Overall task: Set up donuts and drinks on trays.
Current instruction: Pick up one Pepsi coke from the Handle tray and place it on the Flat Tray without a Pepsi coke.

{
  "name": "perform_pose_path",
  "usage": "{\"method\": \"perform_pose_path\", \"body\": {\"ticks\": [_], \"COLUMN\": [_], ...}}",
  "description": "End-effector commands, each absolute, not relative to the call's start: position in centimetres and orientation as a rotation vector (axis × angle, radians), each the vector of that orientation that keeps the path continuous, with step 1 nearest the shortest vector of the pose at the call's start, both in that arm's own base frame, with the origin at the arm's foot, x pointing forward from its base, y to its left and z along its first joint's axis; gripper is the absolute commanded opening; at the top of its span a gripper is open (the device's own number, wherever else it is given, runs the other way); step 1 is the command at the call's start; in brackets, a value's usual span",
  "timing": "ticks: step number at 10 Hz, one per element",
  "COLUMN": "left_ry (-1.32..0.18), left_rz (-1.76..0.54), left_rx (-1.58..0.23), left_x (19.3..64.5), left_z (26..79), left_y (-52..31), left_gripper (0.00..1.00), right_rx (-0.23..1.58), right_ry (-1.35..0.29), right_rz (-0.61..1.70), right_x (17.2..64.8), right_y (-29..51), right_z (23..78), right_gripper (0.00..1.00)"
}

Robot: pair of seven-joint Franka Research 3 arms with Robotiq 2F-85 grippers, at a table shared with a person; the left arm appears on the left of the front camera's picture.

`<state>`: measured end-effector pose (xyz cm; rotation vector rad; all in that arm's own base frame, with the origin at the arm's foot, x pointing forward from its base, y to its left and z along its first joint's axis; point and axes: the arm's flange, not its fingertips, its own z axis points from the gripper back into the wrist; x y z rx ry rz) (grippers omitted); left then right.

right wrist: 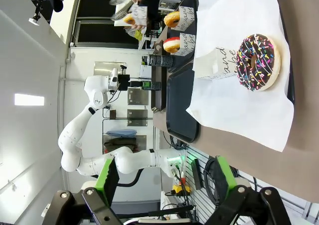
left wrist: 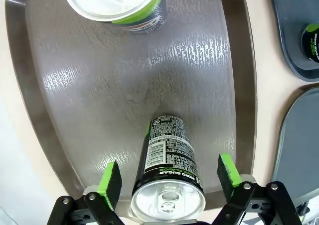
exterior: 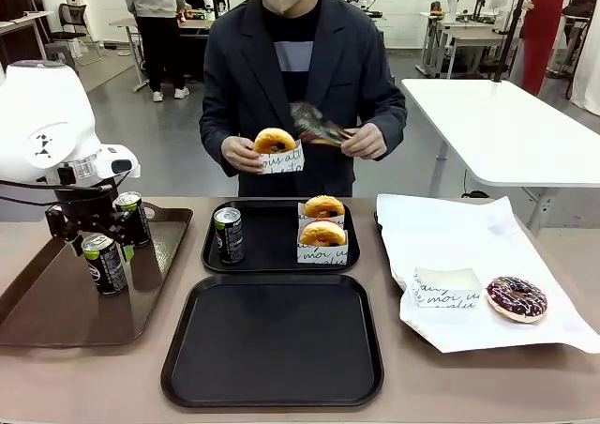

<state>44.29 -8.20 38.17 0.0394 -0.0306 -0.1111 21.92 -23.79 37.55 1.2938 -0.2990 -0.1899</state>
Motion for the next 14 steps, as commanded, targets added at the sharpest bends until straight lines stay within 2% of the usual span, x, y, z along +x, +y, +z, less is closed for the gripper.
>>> {"method": "perform_pose_path", "body": {"ticks": [1,2,3,4,5,7,8,9,11,14], "left_ry": [-0.061,-0.069,-0.069,-0.068,-0.063,-0.078,-0.084,-0.072,-0.133,-0.179], "left_rz": [-0.124,-0.127,-0.129,-0.127,-0.121,-0.122,-0.135,-0.141,-0.236,-0.303], "left_rx": [0.04,0.04,0.043,0.048,0.048,0.051,0.042,0.018,0.03,0.055], "left_x": [44.3,44.2,44.2,44.2,44.3,44.1,43.8,42.5,36.5,28.6], "left_z": [38.0,38.1,38.2,38.2,38.1,38.7,39.8,42.3,47.5,50.5], "left_y": [-7.7,-7.7,-7.6,-7.5,-7.4,-7.0,-6.7,-6.5,-6.7,-6.7], "left_gripper": [0.47,0.47,0.0,0.42,0.0,0.0,0.04,0.5,0.5,0.5], "right_rx": [1.294,1.294,1.294,1.294,1.294,1.294,1.294,1.294,1.294,1.294], "right_ry": [-0.294,-0.294,-0.294,-0.294,-0.294,-0.294,-0.294,-0.294,-0.294,-0.294], "right_rz": [-0.174,-0.174,-0.174,-0.174,-0.174,-0.174,-0.174,-0.174,-0.174,-0.174], "right_x": [21.6,21.6,21.6,21.6,21.6,21.6,21.6,21.6,21.6,21.6], "right_y": [-23.8,-23.8,-23.8,-23.8,-23.8,-23.8,-23.8,-23.8,-23.8,-23.8], "right_z": [37.6,37.6,37.6,37.6,37.6,37.6,37.6,37.6,37.6,37.6], "right_gripper": [1.0,1.0,1.0,1.0,1.0,1.0,1.0,1.0,1.0,1.0]}}
